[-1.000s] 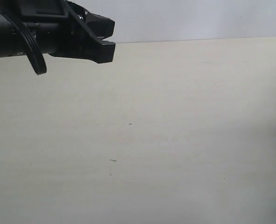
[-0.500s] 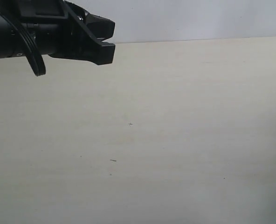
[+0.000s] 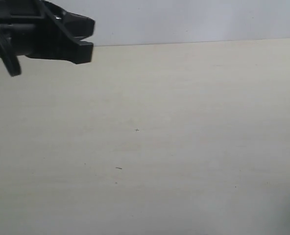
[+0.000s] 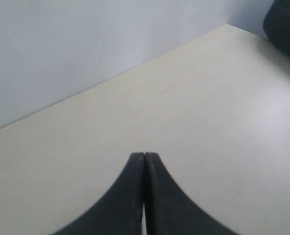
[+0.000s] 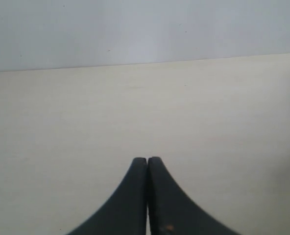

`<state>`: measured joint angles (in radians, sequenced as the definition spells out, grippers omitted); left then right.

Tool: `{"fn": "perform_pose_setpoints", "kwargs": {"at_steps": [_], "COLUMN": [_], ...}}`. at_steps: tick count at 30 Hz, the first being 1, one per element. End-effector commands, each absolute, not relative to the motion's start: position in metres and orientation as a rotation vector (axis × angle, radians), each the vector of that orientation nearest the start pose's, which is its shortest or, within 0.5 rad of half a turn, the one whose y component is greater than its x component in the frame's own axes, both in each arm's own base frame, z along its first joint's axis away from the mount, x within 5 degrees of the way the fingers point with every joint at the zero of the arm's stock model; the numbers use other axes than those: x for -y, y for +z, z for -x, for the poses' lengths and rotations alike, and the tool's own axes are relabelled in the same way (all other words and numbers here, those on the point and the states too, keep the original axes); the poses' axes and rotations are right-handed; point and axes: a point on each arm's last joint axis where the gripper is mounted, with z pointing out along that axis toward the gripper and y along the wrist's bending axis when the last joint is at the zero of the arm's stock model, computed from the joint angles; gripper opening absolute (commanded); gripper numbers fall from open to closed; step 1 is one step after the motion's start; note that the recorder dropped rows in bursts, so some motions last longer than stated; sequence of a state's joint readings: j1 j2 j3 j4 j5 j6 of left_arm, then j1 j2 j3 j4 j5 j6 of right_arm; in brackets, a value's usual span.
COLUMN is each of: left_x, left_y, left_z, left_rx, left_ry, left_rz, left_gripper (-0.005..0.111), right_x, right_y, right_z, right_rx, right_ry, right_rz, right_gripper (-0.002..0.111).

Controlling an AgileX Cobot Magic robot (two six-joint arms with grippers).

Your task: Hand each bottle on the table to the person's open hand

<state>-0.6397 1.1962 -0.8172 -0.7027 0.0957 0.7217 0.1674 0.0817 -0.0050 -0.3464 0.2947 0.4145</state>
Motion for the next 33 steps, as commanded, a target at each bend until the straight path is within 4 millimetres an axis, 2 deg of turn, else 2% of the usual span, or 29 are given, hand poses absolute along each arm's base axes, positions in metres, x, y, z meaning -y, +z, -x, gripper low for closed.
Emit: {"fn": "perform_pose_setpoints", "kwargs": {"at_steps": [1, 4, 8, 12, 18, 23, 33], "left_x": [0.121, 0.09, 0.057, 0.035, 0.02, 0.017, 0.019], "left_y": [0.324, 0.323, 0.323, 0.316, 0.283, 0.254, 0.204], "left_z": [-0.197, -0.178, -0.141, -0.101, -0.062, -0.052, -0.056], "left_rx": [-1.812, -1.788, -1.697, -1.583, -1.479, -1.459, -1.591], "left_ry": [-0.404, -0.355, -0.313, -0.28, -0.242, -0.226, -0.23], "left_rz": [-0.545, -0.45, -0.334, -0.257, -0.211, -0.209, -0.229], "left_gripper": [0.0, 0.0, 0.0, 0.0, 0.0, 0.0, 0.0], "right_x": [-0.001, -0.001, -0.001, -0.001, -0.001, -0.001, -0.001], "right_y": [0.184, 0.184, 0.184, 0.184, 0.184, 0.184, 0.184], "right_z": [-0.061, -0.061, -0.061, -0.061, -0.061, -0.061, -0.061], "right_rx": [-1.834, -1.834, -1.834, -1.834, -1.834, -1.834, -1.834], "right_ry": [0.08, 0.08, 0.08, 0.08, 0.08, 0.08, 0.08], "right_rz": [0.012, 0.012, 0.012, 0.012, 0.012, 0.012, 0.012], "right_gripper": [0.0, 0.0, 0.0, 0.0, 0.0, 0.0, 0.0]}}
